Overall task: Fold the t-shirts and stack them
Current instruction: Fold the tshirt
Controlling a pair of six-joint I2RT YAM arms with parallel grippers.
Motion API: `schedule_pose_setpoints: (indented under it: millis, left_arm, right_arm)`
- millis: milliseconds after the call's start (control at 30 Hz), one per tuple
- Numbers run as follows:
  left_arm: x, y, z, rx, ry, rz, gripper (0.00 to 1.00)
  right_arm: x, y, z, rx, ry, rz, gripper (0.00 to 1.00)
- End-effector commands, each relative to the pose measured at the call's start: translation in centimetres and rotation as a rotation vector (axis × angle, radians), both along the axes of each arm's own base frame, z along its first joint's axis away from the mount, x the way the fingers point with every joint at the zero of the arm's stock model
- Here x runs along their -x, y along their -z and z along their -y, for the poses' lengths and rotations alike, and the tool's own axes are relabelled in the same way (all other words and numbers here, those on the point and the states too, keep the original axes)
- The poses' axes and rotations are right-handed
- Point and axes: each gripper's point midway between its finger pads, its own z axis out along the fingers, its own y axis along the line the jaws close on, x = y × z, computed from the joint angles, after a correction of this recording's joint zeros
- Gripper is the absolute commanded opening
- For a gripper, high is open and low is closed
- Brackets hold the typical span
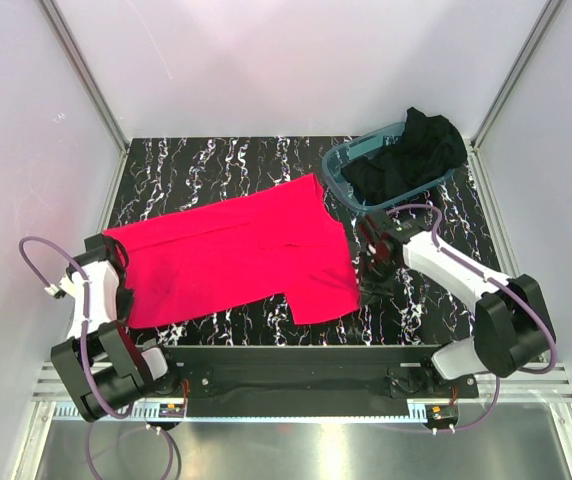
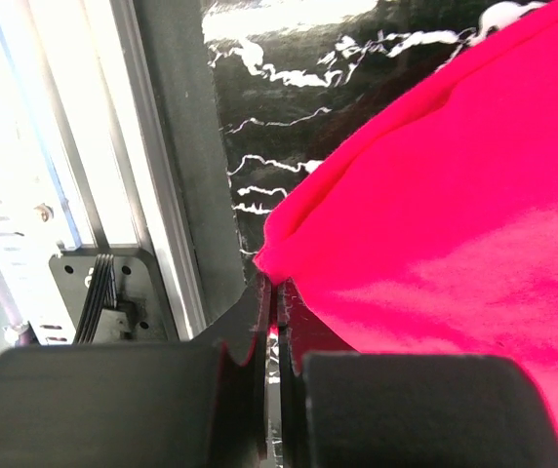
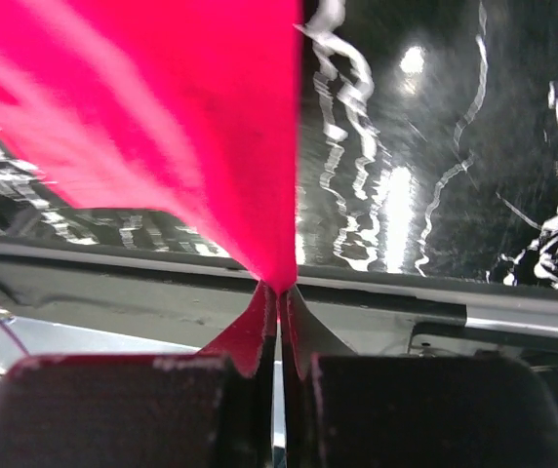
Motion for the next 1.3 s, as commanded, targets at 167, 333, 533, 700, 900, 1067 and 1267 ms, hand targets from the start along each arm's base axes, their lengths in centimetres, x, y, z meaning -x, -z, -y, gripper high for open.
schedule_pose_setpoints:
  millis: [167,333,533,700,900,1067,1267]
  left_arm:
    - [-5.0,-2.4,-3.4,-0.086,0.173,0.069,0.00]
    - [-8.1,-1.7,-4.8,-0.063,0.303,-0.005,0.00]
    - [-11.8,-0.5,-5.4,-0.024,0.409,-0.023,0.00]
    - [-14.1,-0.2,-5.6,0.005,0.438,0.000,0.03]
    - [-14.7,0.0,-5.9,-0.001,0.428,0.006,0.04]
    - [-15.2,0.2,-6.0,-0.003,0.417,0.019,0.04]
    - [-16.4,-0.7,-6.7,-0.033,0.403,0.048,0.04]
  right_arm:
    - [-11.9,-6.9,-4.9,-0.070,-0.106,0.276,0.00]
    - [-17.8,-7.1,-7.5,-0.068,-0.129,0.311,0.00]
    - [-23.6,-7.9,-8.6,-0.065,-0.122,0.372,0.00]
    - [-28.2,-8.6,-7.4,-0.080,-0.062,0.419,0.00]
    - [-31.6,-9.7,-7.2,-0.161,-0.029,0.466,0.00]
    - [-32.4,-8.6,-8.6,-0.230,-0.047,0.447,0.00]
    - [-32.9,-7.0,-9.0,-0.234,-0.057,0.430,0.00]
